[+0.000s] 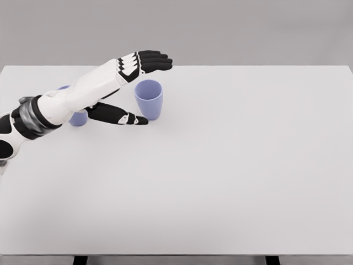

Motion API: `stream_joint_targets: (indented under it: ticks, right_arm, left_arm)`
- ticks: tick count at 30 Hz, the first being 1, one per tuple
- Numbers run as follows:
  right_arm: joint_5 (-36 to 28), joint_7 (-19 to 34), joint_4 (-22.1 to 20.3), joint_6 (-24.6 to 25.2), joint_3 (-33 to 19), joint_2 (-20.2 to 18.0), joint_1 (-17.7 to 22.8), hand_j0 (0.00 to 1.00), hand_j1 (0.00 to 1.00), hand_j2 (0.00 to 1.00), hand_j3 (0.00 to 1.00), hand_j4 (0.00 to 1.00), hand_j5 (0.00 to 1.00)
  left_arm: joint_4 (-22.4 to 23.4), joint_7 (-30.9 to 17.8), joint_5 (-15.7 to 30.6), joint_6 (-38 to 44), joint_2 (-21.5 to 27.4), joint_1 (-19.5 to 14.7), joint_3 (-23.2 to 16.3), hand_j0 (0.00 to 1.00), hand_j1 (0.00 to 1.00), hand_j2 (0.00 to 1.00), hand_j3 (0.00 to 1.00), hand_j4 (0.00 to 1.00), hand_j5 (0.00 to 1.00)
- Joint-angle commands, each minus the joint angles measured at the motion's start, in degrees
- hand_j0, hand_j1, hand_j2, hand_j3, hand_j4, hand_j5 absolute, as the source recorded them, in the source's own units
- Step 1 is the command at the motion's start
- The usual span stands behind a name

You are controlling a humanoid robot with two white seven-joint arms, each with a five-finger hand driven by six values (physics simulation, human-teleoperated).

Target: Place the right cup on the left cup with left arm

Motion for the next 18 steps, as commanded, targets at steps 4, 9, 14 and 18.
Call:
stream_joint_targets:
  ticks: [4,9,14,18]
  right_arm:
    - [0.1,0.0,-0.7,-0.1,-0.1,0.0,-0.1,1.0,1.0,1.0,1.0,1.0,1.0]
    - [0.1,0.0,-0.7,-0.1,0.0,0.0,-0.4,1.0,1.0,1.0,1.0,1.0,1.0]
    - [0.1,0.0,-0.7,-0.1,0.0,0.0,-0.4,1.0,1.0,1.0,1.0,1.0,1.0]
    - [0.1,0.0,-0.7,-0.1,0.0,0.0,-0.4,1.0,1.0,1.0,1.0,1.0,1.0]
  left_arm:
    - [0.1,0.0,0.3,0.0,0.3,0.0,-0.1,1.0,1.0,1.0,1.0,1.0,1.0]
    - [0.0,0.0,0.1,0.0,0.5,-0.7,-0.1,1.0,1.0,1.0,1.0,1.0,1.0]
    - [0.0,-0.1,0.3,0.0,1.4,-2.0,-0.2,1.0,1.0,1.0,1.0,1.0,1.0]
    - [0.0,-0.1,5.0,0.0,7.1,-19.9,-23.6,1.0,1.0,1.0,1.0,1.0,1.0]
